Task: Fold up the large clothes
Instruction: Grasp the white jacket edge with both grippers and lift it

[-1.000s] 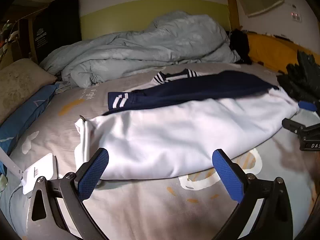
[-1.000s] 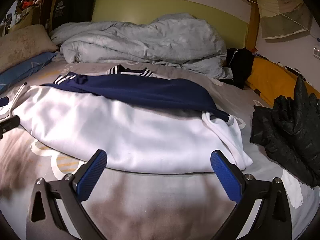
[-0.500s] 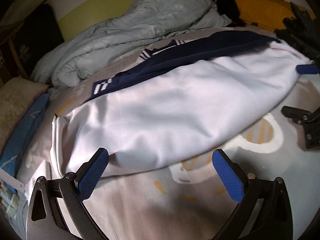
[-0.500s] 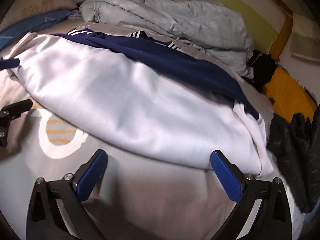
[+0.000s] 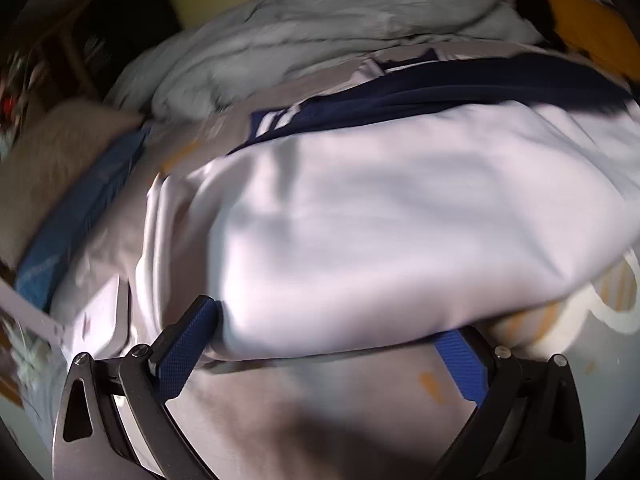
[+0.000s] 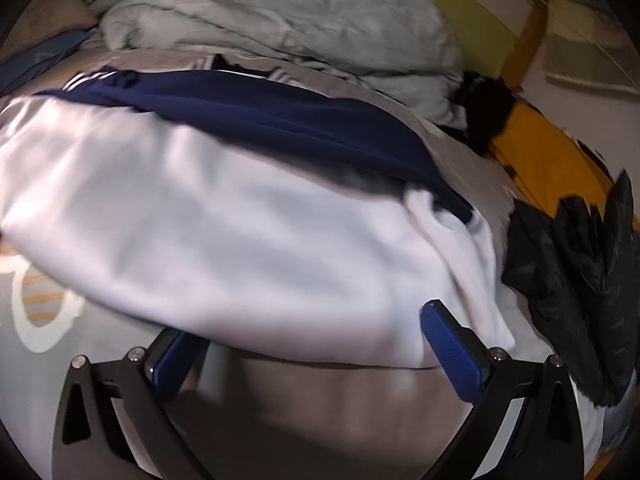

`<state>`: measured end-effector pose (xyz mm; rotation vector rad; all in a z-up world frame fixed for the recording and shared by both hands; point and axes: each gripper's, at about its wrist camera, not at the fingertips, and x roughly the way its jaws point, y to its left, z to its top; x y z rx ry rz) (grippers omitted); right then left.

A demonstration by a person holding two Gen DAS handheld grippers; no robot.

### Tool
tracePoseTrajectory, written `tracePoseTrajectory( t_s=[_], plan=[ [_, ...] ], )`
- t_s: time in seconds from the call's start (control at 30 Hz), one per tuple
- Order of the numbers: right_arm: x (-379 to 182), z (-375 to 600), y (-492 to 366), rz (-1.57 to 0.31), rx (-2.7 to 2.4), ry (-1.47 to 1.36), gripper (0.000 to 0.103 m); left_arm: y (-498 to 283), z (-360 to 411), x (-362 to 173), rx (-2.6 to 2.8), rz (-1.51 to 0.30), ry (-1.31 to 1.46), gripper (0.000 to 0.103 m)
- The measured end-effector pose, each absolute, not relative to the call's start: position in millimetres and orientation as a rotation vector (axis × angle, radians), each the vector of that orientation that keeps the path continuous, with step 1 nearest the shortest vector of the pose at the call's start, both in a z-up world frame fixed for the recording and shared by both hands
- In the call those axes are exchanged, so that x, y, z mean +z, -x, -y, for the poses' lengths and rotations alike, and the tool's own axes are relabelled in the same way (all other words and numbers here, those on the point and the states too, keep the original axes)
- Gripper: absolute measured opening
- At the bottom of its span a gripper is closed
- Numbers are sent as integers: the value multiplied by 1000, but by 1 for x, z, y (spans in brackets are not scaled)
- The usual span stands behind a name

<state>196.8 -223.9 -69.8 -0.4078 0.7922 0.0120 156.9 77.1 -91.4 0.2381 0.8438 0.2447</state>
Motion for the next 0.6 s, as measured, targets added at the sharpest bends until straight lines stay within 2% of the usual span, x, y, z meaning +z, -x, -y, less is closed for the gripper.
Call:
tracePoseTrajectory(
  t_s=[0.13, 0.17, 0.23, 0.27, 0.3, 0.33, 0.37, 0.4, 0.5, 0.6],
  plan=[
    [-69, 240, -204, -799, -20, 369, 103, -160, -97, -88, 272, -829, -178, 103],
    [-69, 244, -205, -794, -22, 346, 103, -159, -101, -86, 262, -821, -142, 101],
    [-70, 246, -204, -758, -48, 335, 99, -155, -112, -81, 234, -792, -61, 90],
    [-71, 246, -204, -757, -53, 333, 83, -153, -114, -79, 220, -776, -41, 72],
    [-70, 244, -203, -751, -47, 337, 67, -151, -114, -77, 210, -762, -34, 47],
    [-69, 242, -202, -738, -52, 342, 59, -150, -112, -75, 204, -753, -41, 39],
    [-67, 240, -198, -711, -79, 360, 33, -148, -108, -72, 204, -738, -59, 32],
    [-66, 240, -197, -699, -95, 359, 31, -144, -104, -69, 207, -717, -83, 27],
    [-54, 246, -184, -630, -91, 310, 25, -135, -91, -55, 235, -661, -139, 26],
    [-32, 250, -161, -573, -62, 263, 23, -122, -99, -35, 226, -665, -57, 26]
  ],
)
